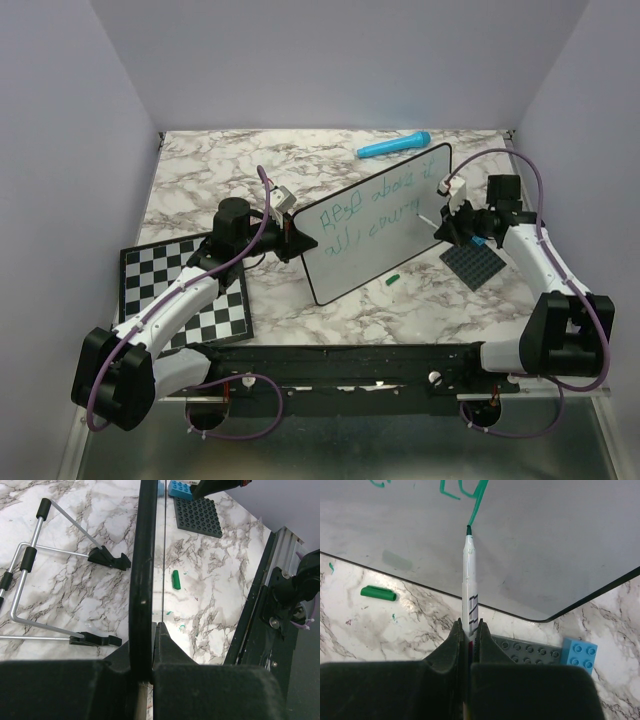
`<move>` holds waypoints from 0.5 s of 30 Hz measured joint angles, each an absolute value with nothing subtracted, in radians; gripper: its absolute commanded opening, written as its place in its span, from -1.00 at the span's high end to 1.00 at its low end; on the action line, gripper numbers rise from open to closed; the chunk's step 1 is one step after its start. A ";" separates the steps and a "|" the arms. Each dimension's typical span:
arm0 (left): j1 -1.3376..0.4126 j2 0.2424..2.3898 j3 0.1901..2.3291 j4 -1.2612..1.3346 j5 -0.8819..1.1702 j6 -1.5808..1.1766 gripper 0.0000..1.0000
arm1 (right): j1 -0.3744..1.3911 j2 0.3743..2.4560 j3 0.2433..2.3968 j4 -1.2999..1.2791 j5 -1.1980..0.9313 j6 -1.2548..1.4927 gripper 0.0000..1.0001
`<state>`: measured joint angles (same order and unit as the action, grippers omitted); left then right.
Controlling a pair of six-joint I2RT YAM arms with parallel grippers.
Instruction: Write a sentence on the whiteboard
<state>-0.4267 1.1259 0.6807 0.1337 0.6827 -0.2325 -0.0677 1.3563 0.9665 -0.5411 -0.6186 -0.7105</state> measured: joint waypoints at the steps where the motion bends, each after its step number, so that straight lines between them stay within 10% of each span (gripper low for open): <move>1: -0.427 1.126 0.681 0.134 0.683 -0.232 1.00 | -0.068 1.356 0.957 -0.542 -0.616 -0.713 0.99; 15: -0.427 1.128 0.683 0.133 0.684 -0.228 1.00 | -0.060 1.357 0.931 -0.551 -0.614 -0.734 0.99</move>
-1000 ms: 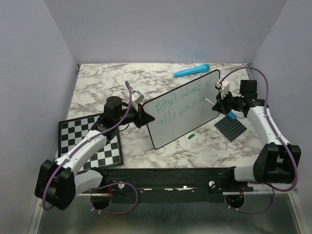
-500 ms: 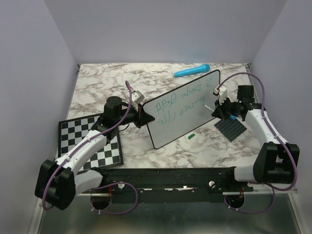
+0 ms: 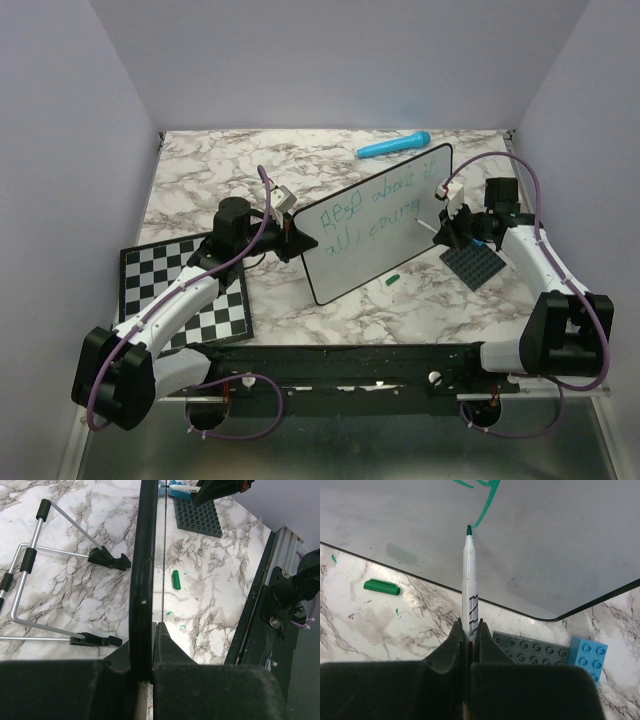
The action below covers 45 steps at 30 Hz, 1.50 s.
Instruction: Write a sentence on the whiteboard
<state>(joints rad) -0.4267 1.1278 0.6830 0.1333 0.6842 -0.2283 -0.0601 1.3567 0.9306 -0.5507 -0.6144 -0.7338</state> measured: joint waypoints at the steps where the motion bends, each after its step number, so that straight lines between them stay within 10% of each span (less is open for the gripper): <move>1: -0.427 1.128 0.684 0.133 0.685 -0.228 1.00 | -0.057 1.357 0.933 -0.554 -0.615 -0.734 0.99; 45: -0.427 1.131 0.686 0.133 0.686 -0.225 1.00 | -0.118 1.375 1.063 -0.565 -0.595 -0.646 0.99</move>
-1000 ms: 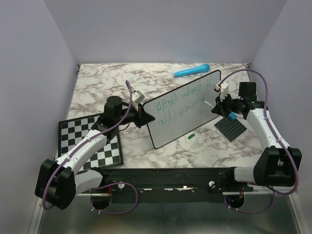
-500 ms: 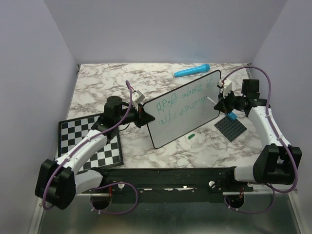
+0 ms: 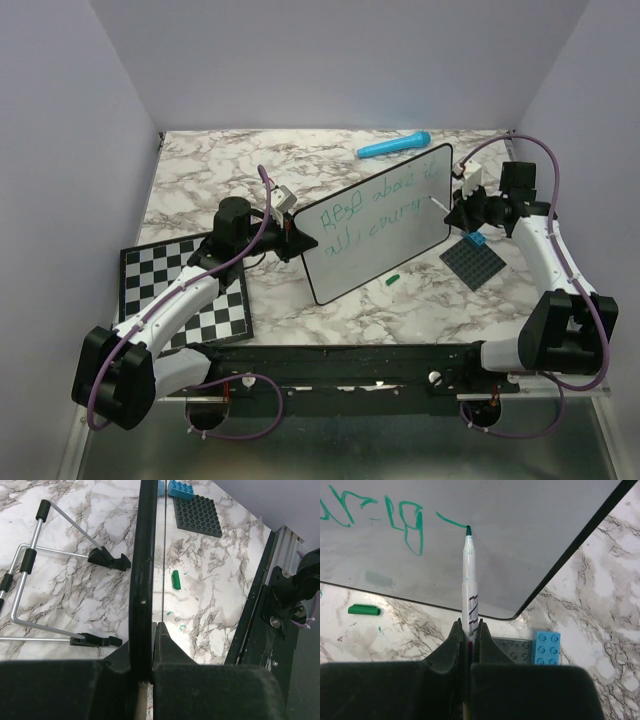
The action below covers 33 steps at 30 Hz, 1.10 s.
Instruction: Write a sentence on the whiteboard
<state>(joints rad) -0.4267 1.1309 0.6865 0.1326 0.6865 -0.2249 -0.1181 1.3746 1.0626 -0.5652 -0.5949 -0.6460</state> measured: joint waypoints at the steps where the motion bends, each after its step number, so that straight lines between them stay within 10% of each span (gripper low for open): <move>1: -0.427 1.131 0.686 0.133 0.686 -0.225 1.00 | -0.120 1.375 1.063 -0.562 -0.592 -0.643 0.99; 33: -0.427 1.133 0.686 0.133 0.685 -0.229 1.00 | -0.105 1.391 1.064 -0.579 -0.653 -0.676 0.99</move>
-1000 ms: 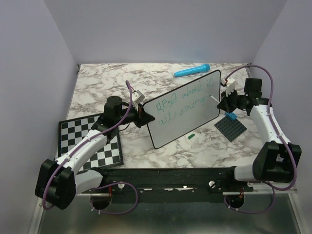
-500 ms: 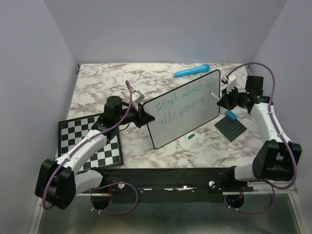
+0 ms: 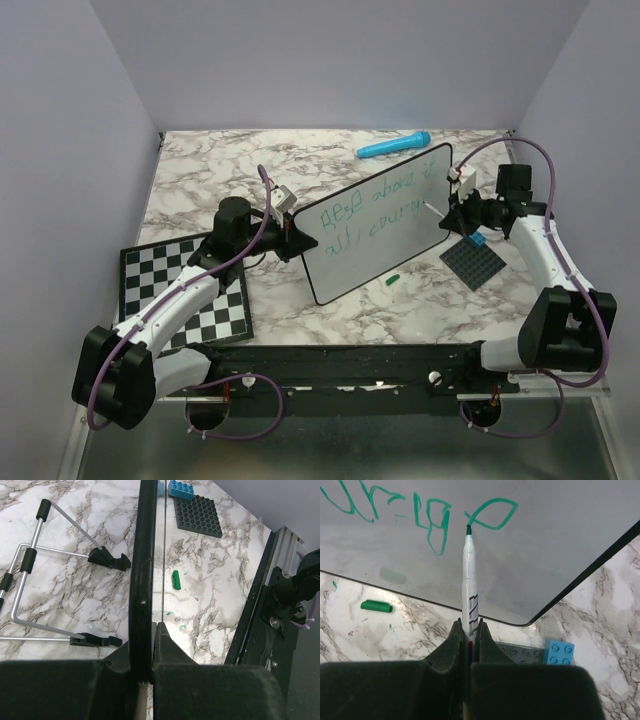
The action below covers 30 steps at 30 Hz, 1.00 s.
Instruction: Write a sentence on the whiteboard
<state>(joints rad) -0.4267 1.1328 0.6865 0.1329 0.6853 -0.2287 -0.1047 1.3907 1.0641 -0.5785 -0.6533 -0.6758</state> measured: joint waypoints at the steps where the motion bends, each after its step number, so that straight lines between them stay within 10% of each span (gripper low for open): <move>1: -0.427 1.133 0.686 0.133 0.686 -0.228 1.00 | -0.105 1.390 1.053 -0.579 -0.653 -0.681 0.99; 30: -0.428 1.134 0.689 0.133 0.686 -0.224 1.00 | -0.126 1.209 1.036 -0.582 -0.662 -0.645 0.99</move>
<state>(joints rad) -0.4278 1.1343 0.6891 0.1333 0.6857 -0.2245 -0.1265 1.2087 1.0363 -0.5823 -0.6624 -0.6453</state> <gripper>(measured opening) 0.099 0.078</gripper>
